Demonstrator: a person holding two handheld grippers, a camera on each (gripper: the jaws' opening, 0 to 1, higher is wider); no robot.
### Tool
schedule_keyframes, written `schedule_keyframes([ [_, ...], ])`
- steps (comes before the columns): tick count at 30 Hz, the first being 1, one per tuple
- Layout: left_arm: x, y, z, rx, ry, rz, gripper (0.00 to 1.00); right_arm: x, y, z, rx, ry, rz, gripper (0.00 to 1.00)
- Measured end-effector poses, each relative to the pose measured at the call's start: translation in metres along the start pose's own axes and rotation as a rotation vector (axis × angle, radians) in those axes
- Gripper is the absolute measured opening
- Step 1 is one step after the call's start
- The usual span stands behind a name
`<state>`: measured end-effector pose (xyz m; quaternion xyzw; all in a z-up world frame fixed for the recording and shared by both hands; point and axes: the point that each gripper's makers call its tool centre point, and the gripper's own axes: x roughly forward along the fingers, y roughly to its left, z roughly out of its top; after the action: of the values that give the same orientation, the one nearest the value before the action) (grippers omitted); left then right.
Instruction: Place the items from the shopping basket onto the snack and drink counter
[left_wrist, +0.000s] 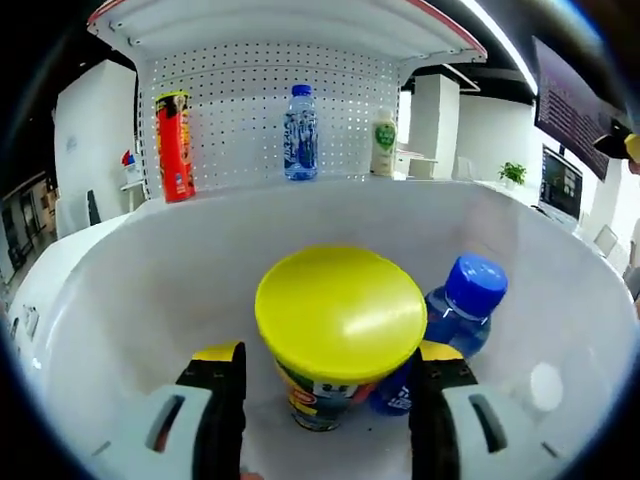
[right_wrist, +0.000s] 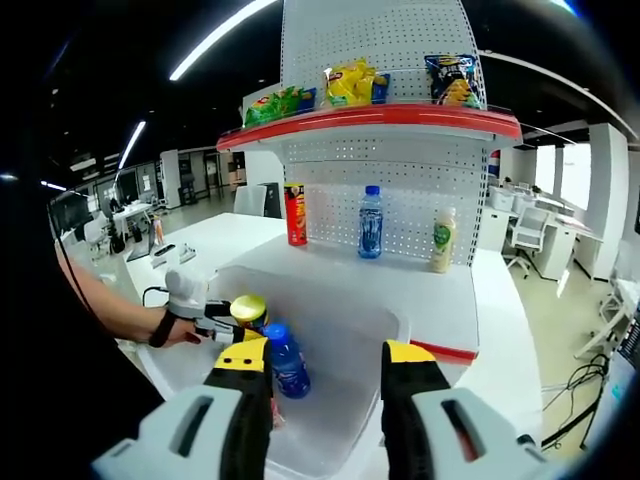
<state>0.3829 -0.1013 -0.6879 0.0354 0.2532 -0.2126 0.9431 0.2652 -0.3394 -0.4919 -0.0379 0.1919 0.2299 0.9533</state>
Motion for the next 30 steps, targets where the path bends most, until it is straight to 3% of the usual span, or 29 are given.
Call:
schedule_keyframes([
  [5, 0.004, 0.003, 0.002, -0.027, -0.013, 0.002, 0.62, 0.001, 0.000, 0.001, 0.000, -0.002, -0.002, 0.41],
  [8, 0.006, -0.003, 0.003, -0.003, -0.020, -0.016, 0.52, 0.001, -0.001, 0.000, 0.003, 0.003, -0.006, 0.40],
  [9, 0.008, -0.004, 0.010, 0.026, -0.051, -0.022, 0.51, 0.001, -0.002, -0.001, 0.005, 0.005, -0.007, 0.40],
  [10, 0.009, -0.005, 0.007, 0.021, -0.030, -0.026, 0.51, 0.001, -0.002, -0.001, 0.008, 0.005, -0.010, 0.40],
  [18, 0.009, -0.006, 0.008, 0.045, -0.035, -0.049, 0.50, 0.002, -0.003, 0.001, 0.008, 0.007, -0.015, 0.38],
  [21, 0.004, 0.002, 0.011, -0.058, -0.052, -0.016, 0.49, 0.003, -0.002, 0.000, 0.008, 0.011, -0.012, 0.38],
  [30, -0.005, 0.011, 0.013, -0.052, -0.053, 0.009, 0.49, 0.006, -0.001, 0.002, 0.005, 0.012, -0.003, 0.38],
])
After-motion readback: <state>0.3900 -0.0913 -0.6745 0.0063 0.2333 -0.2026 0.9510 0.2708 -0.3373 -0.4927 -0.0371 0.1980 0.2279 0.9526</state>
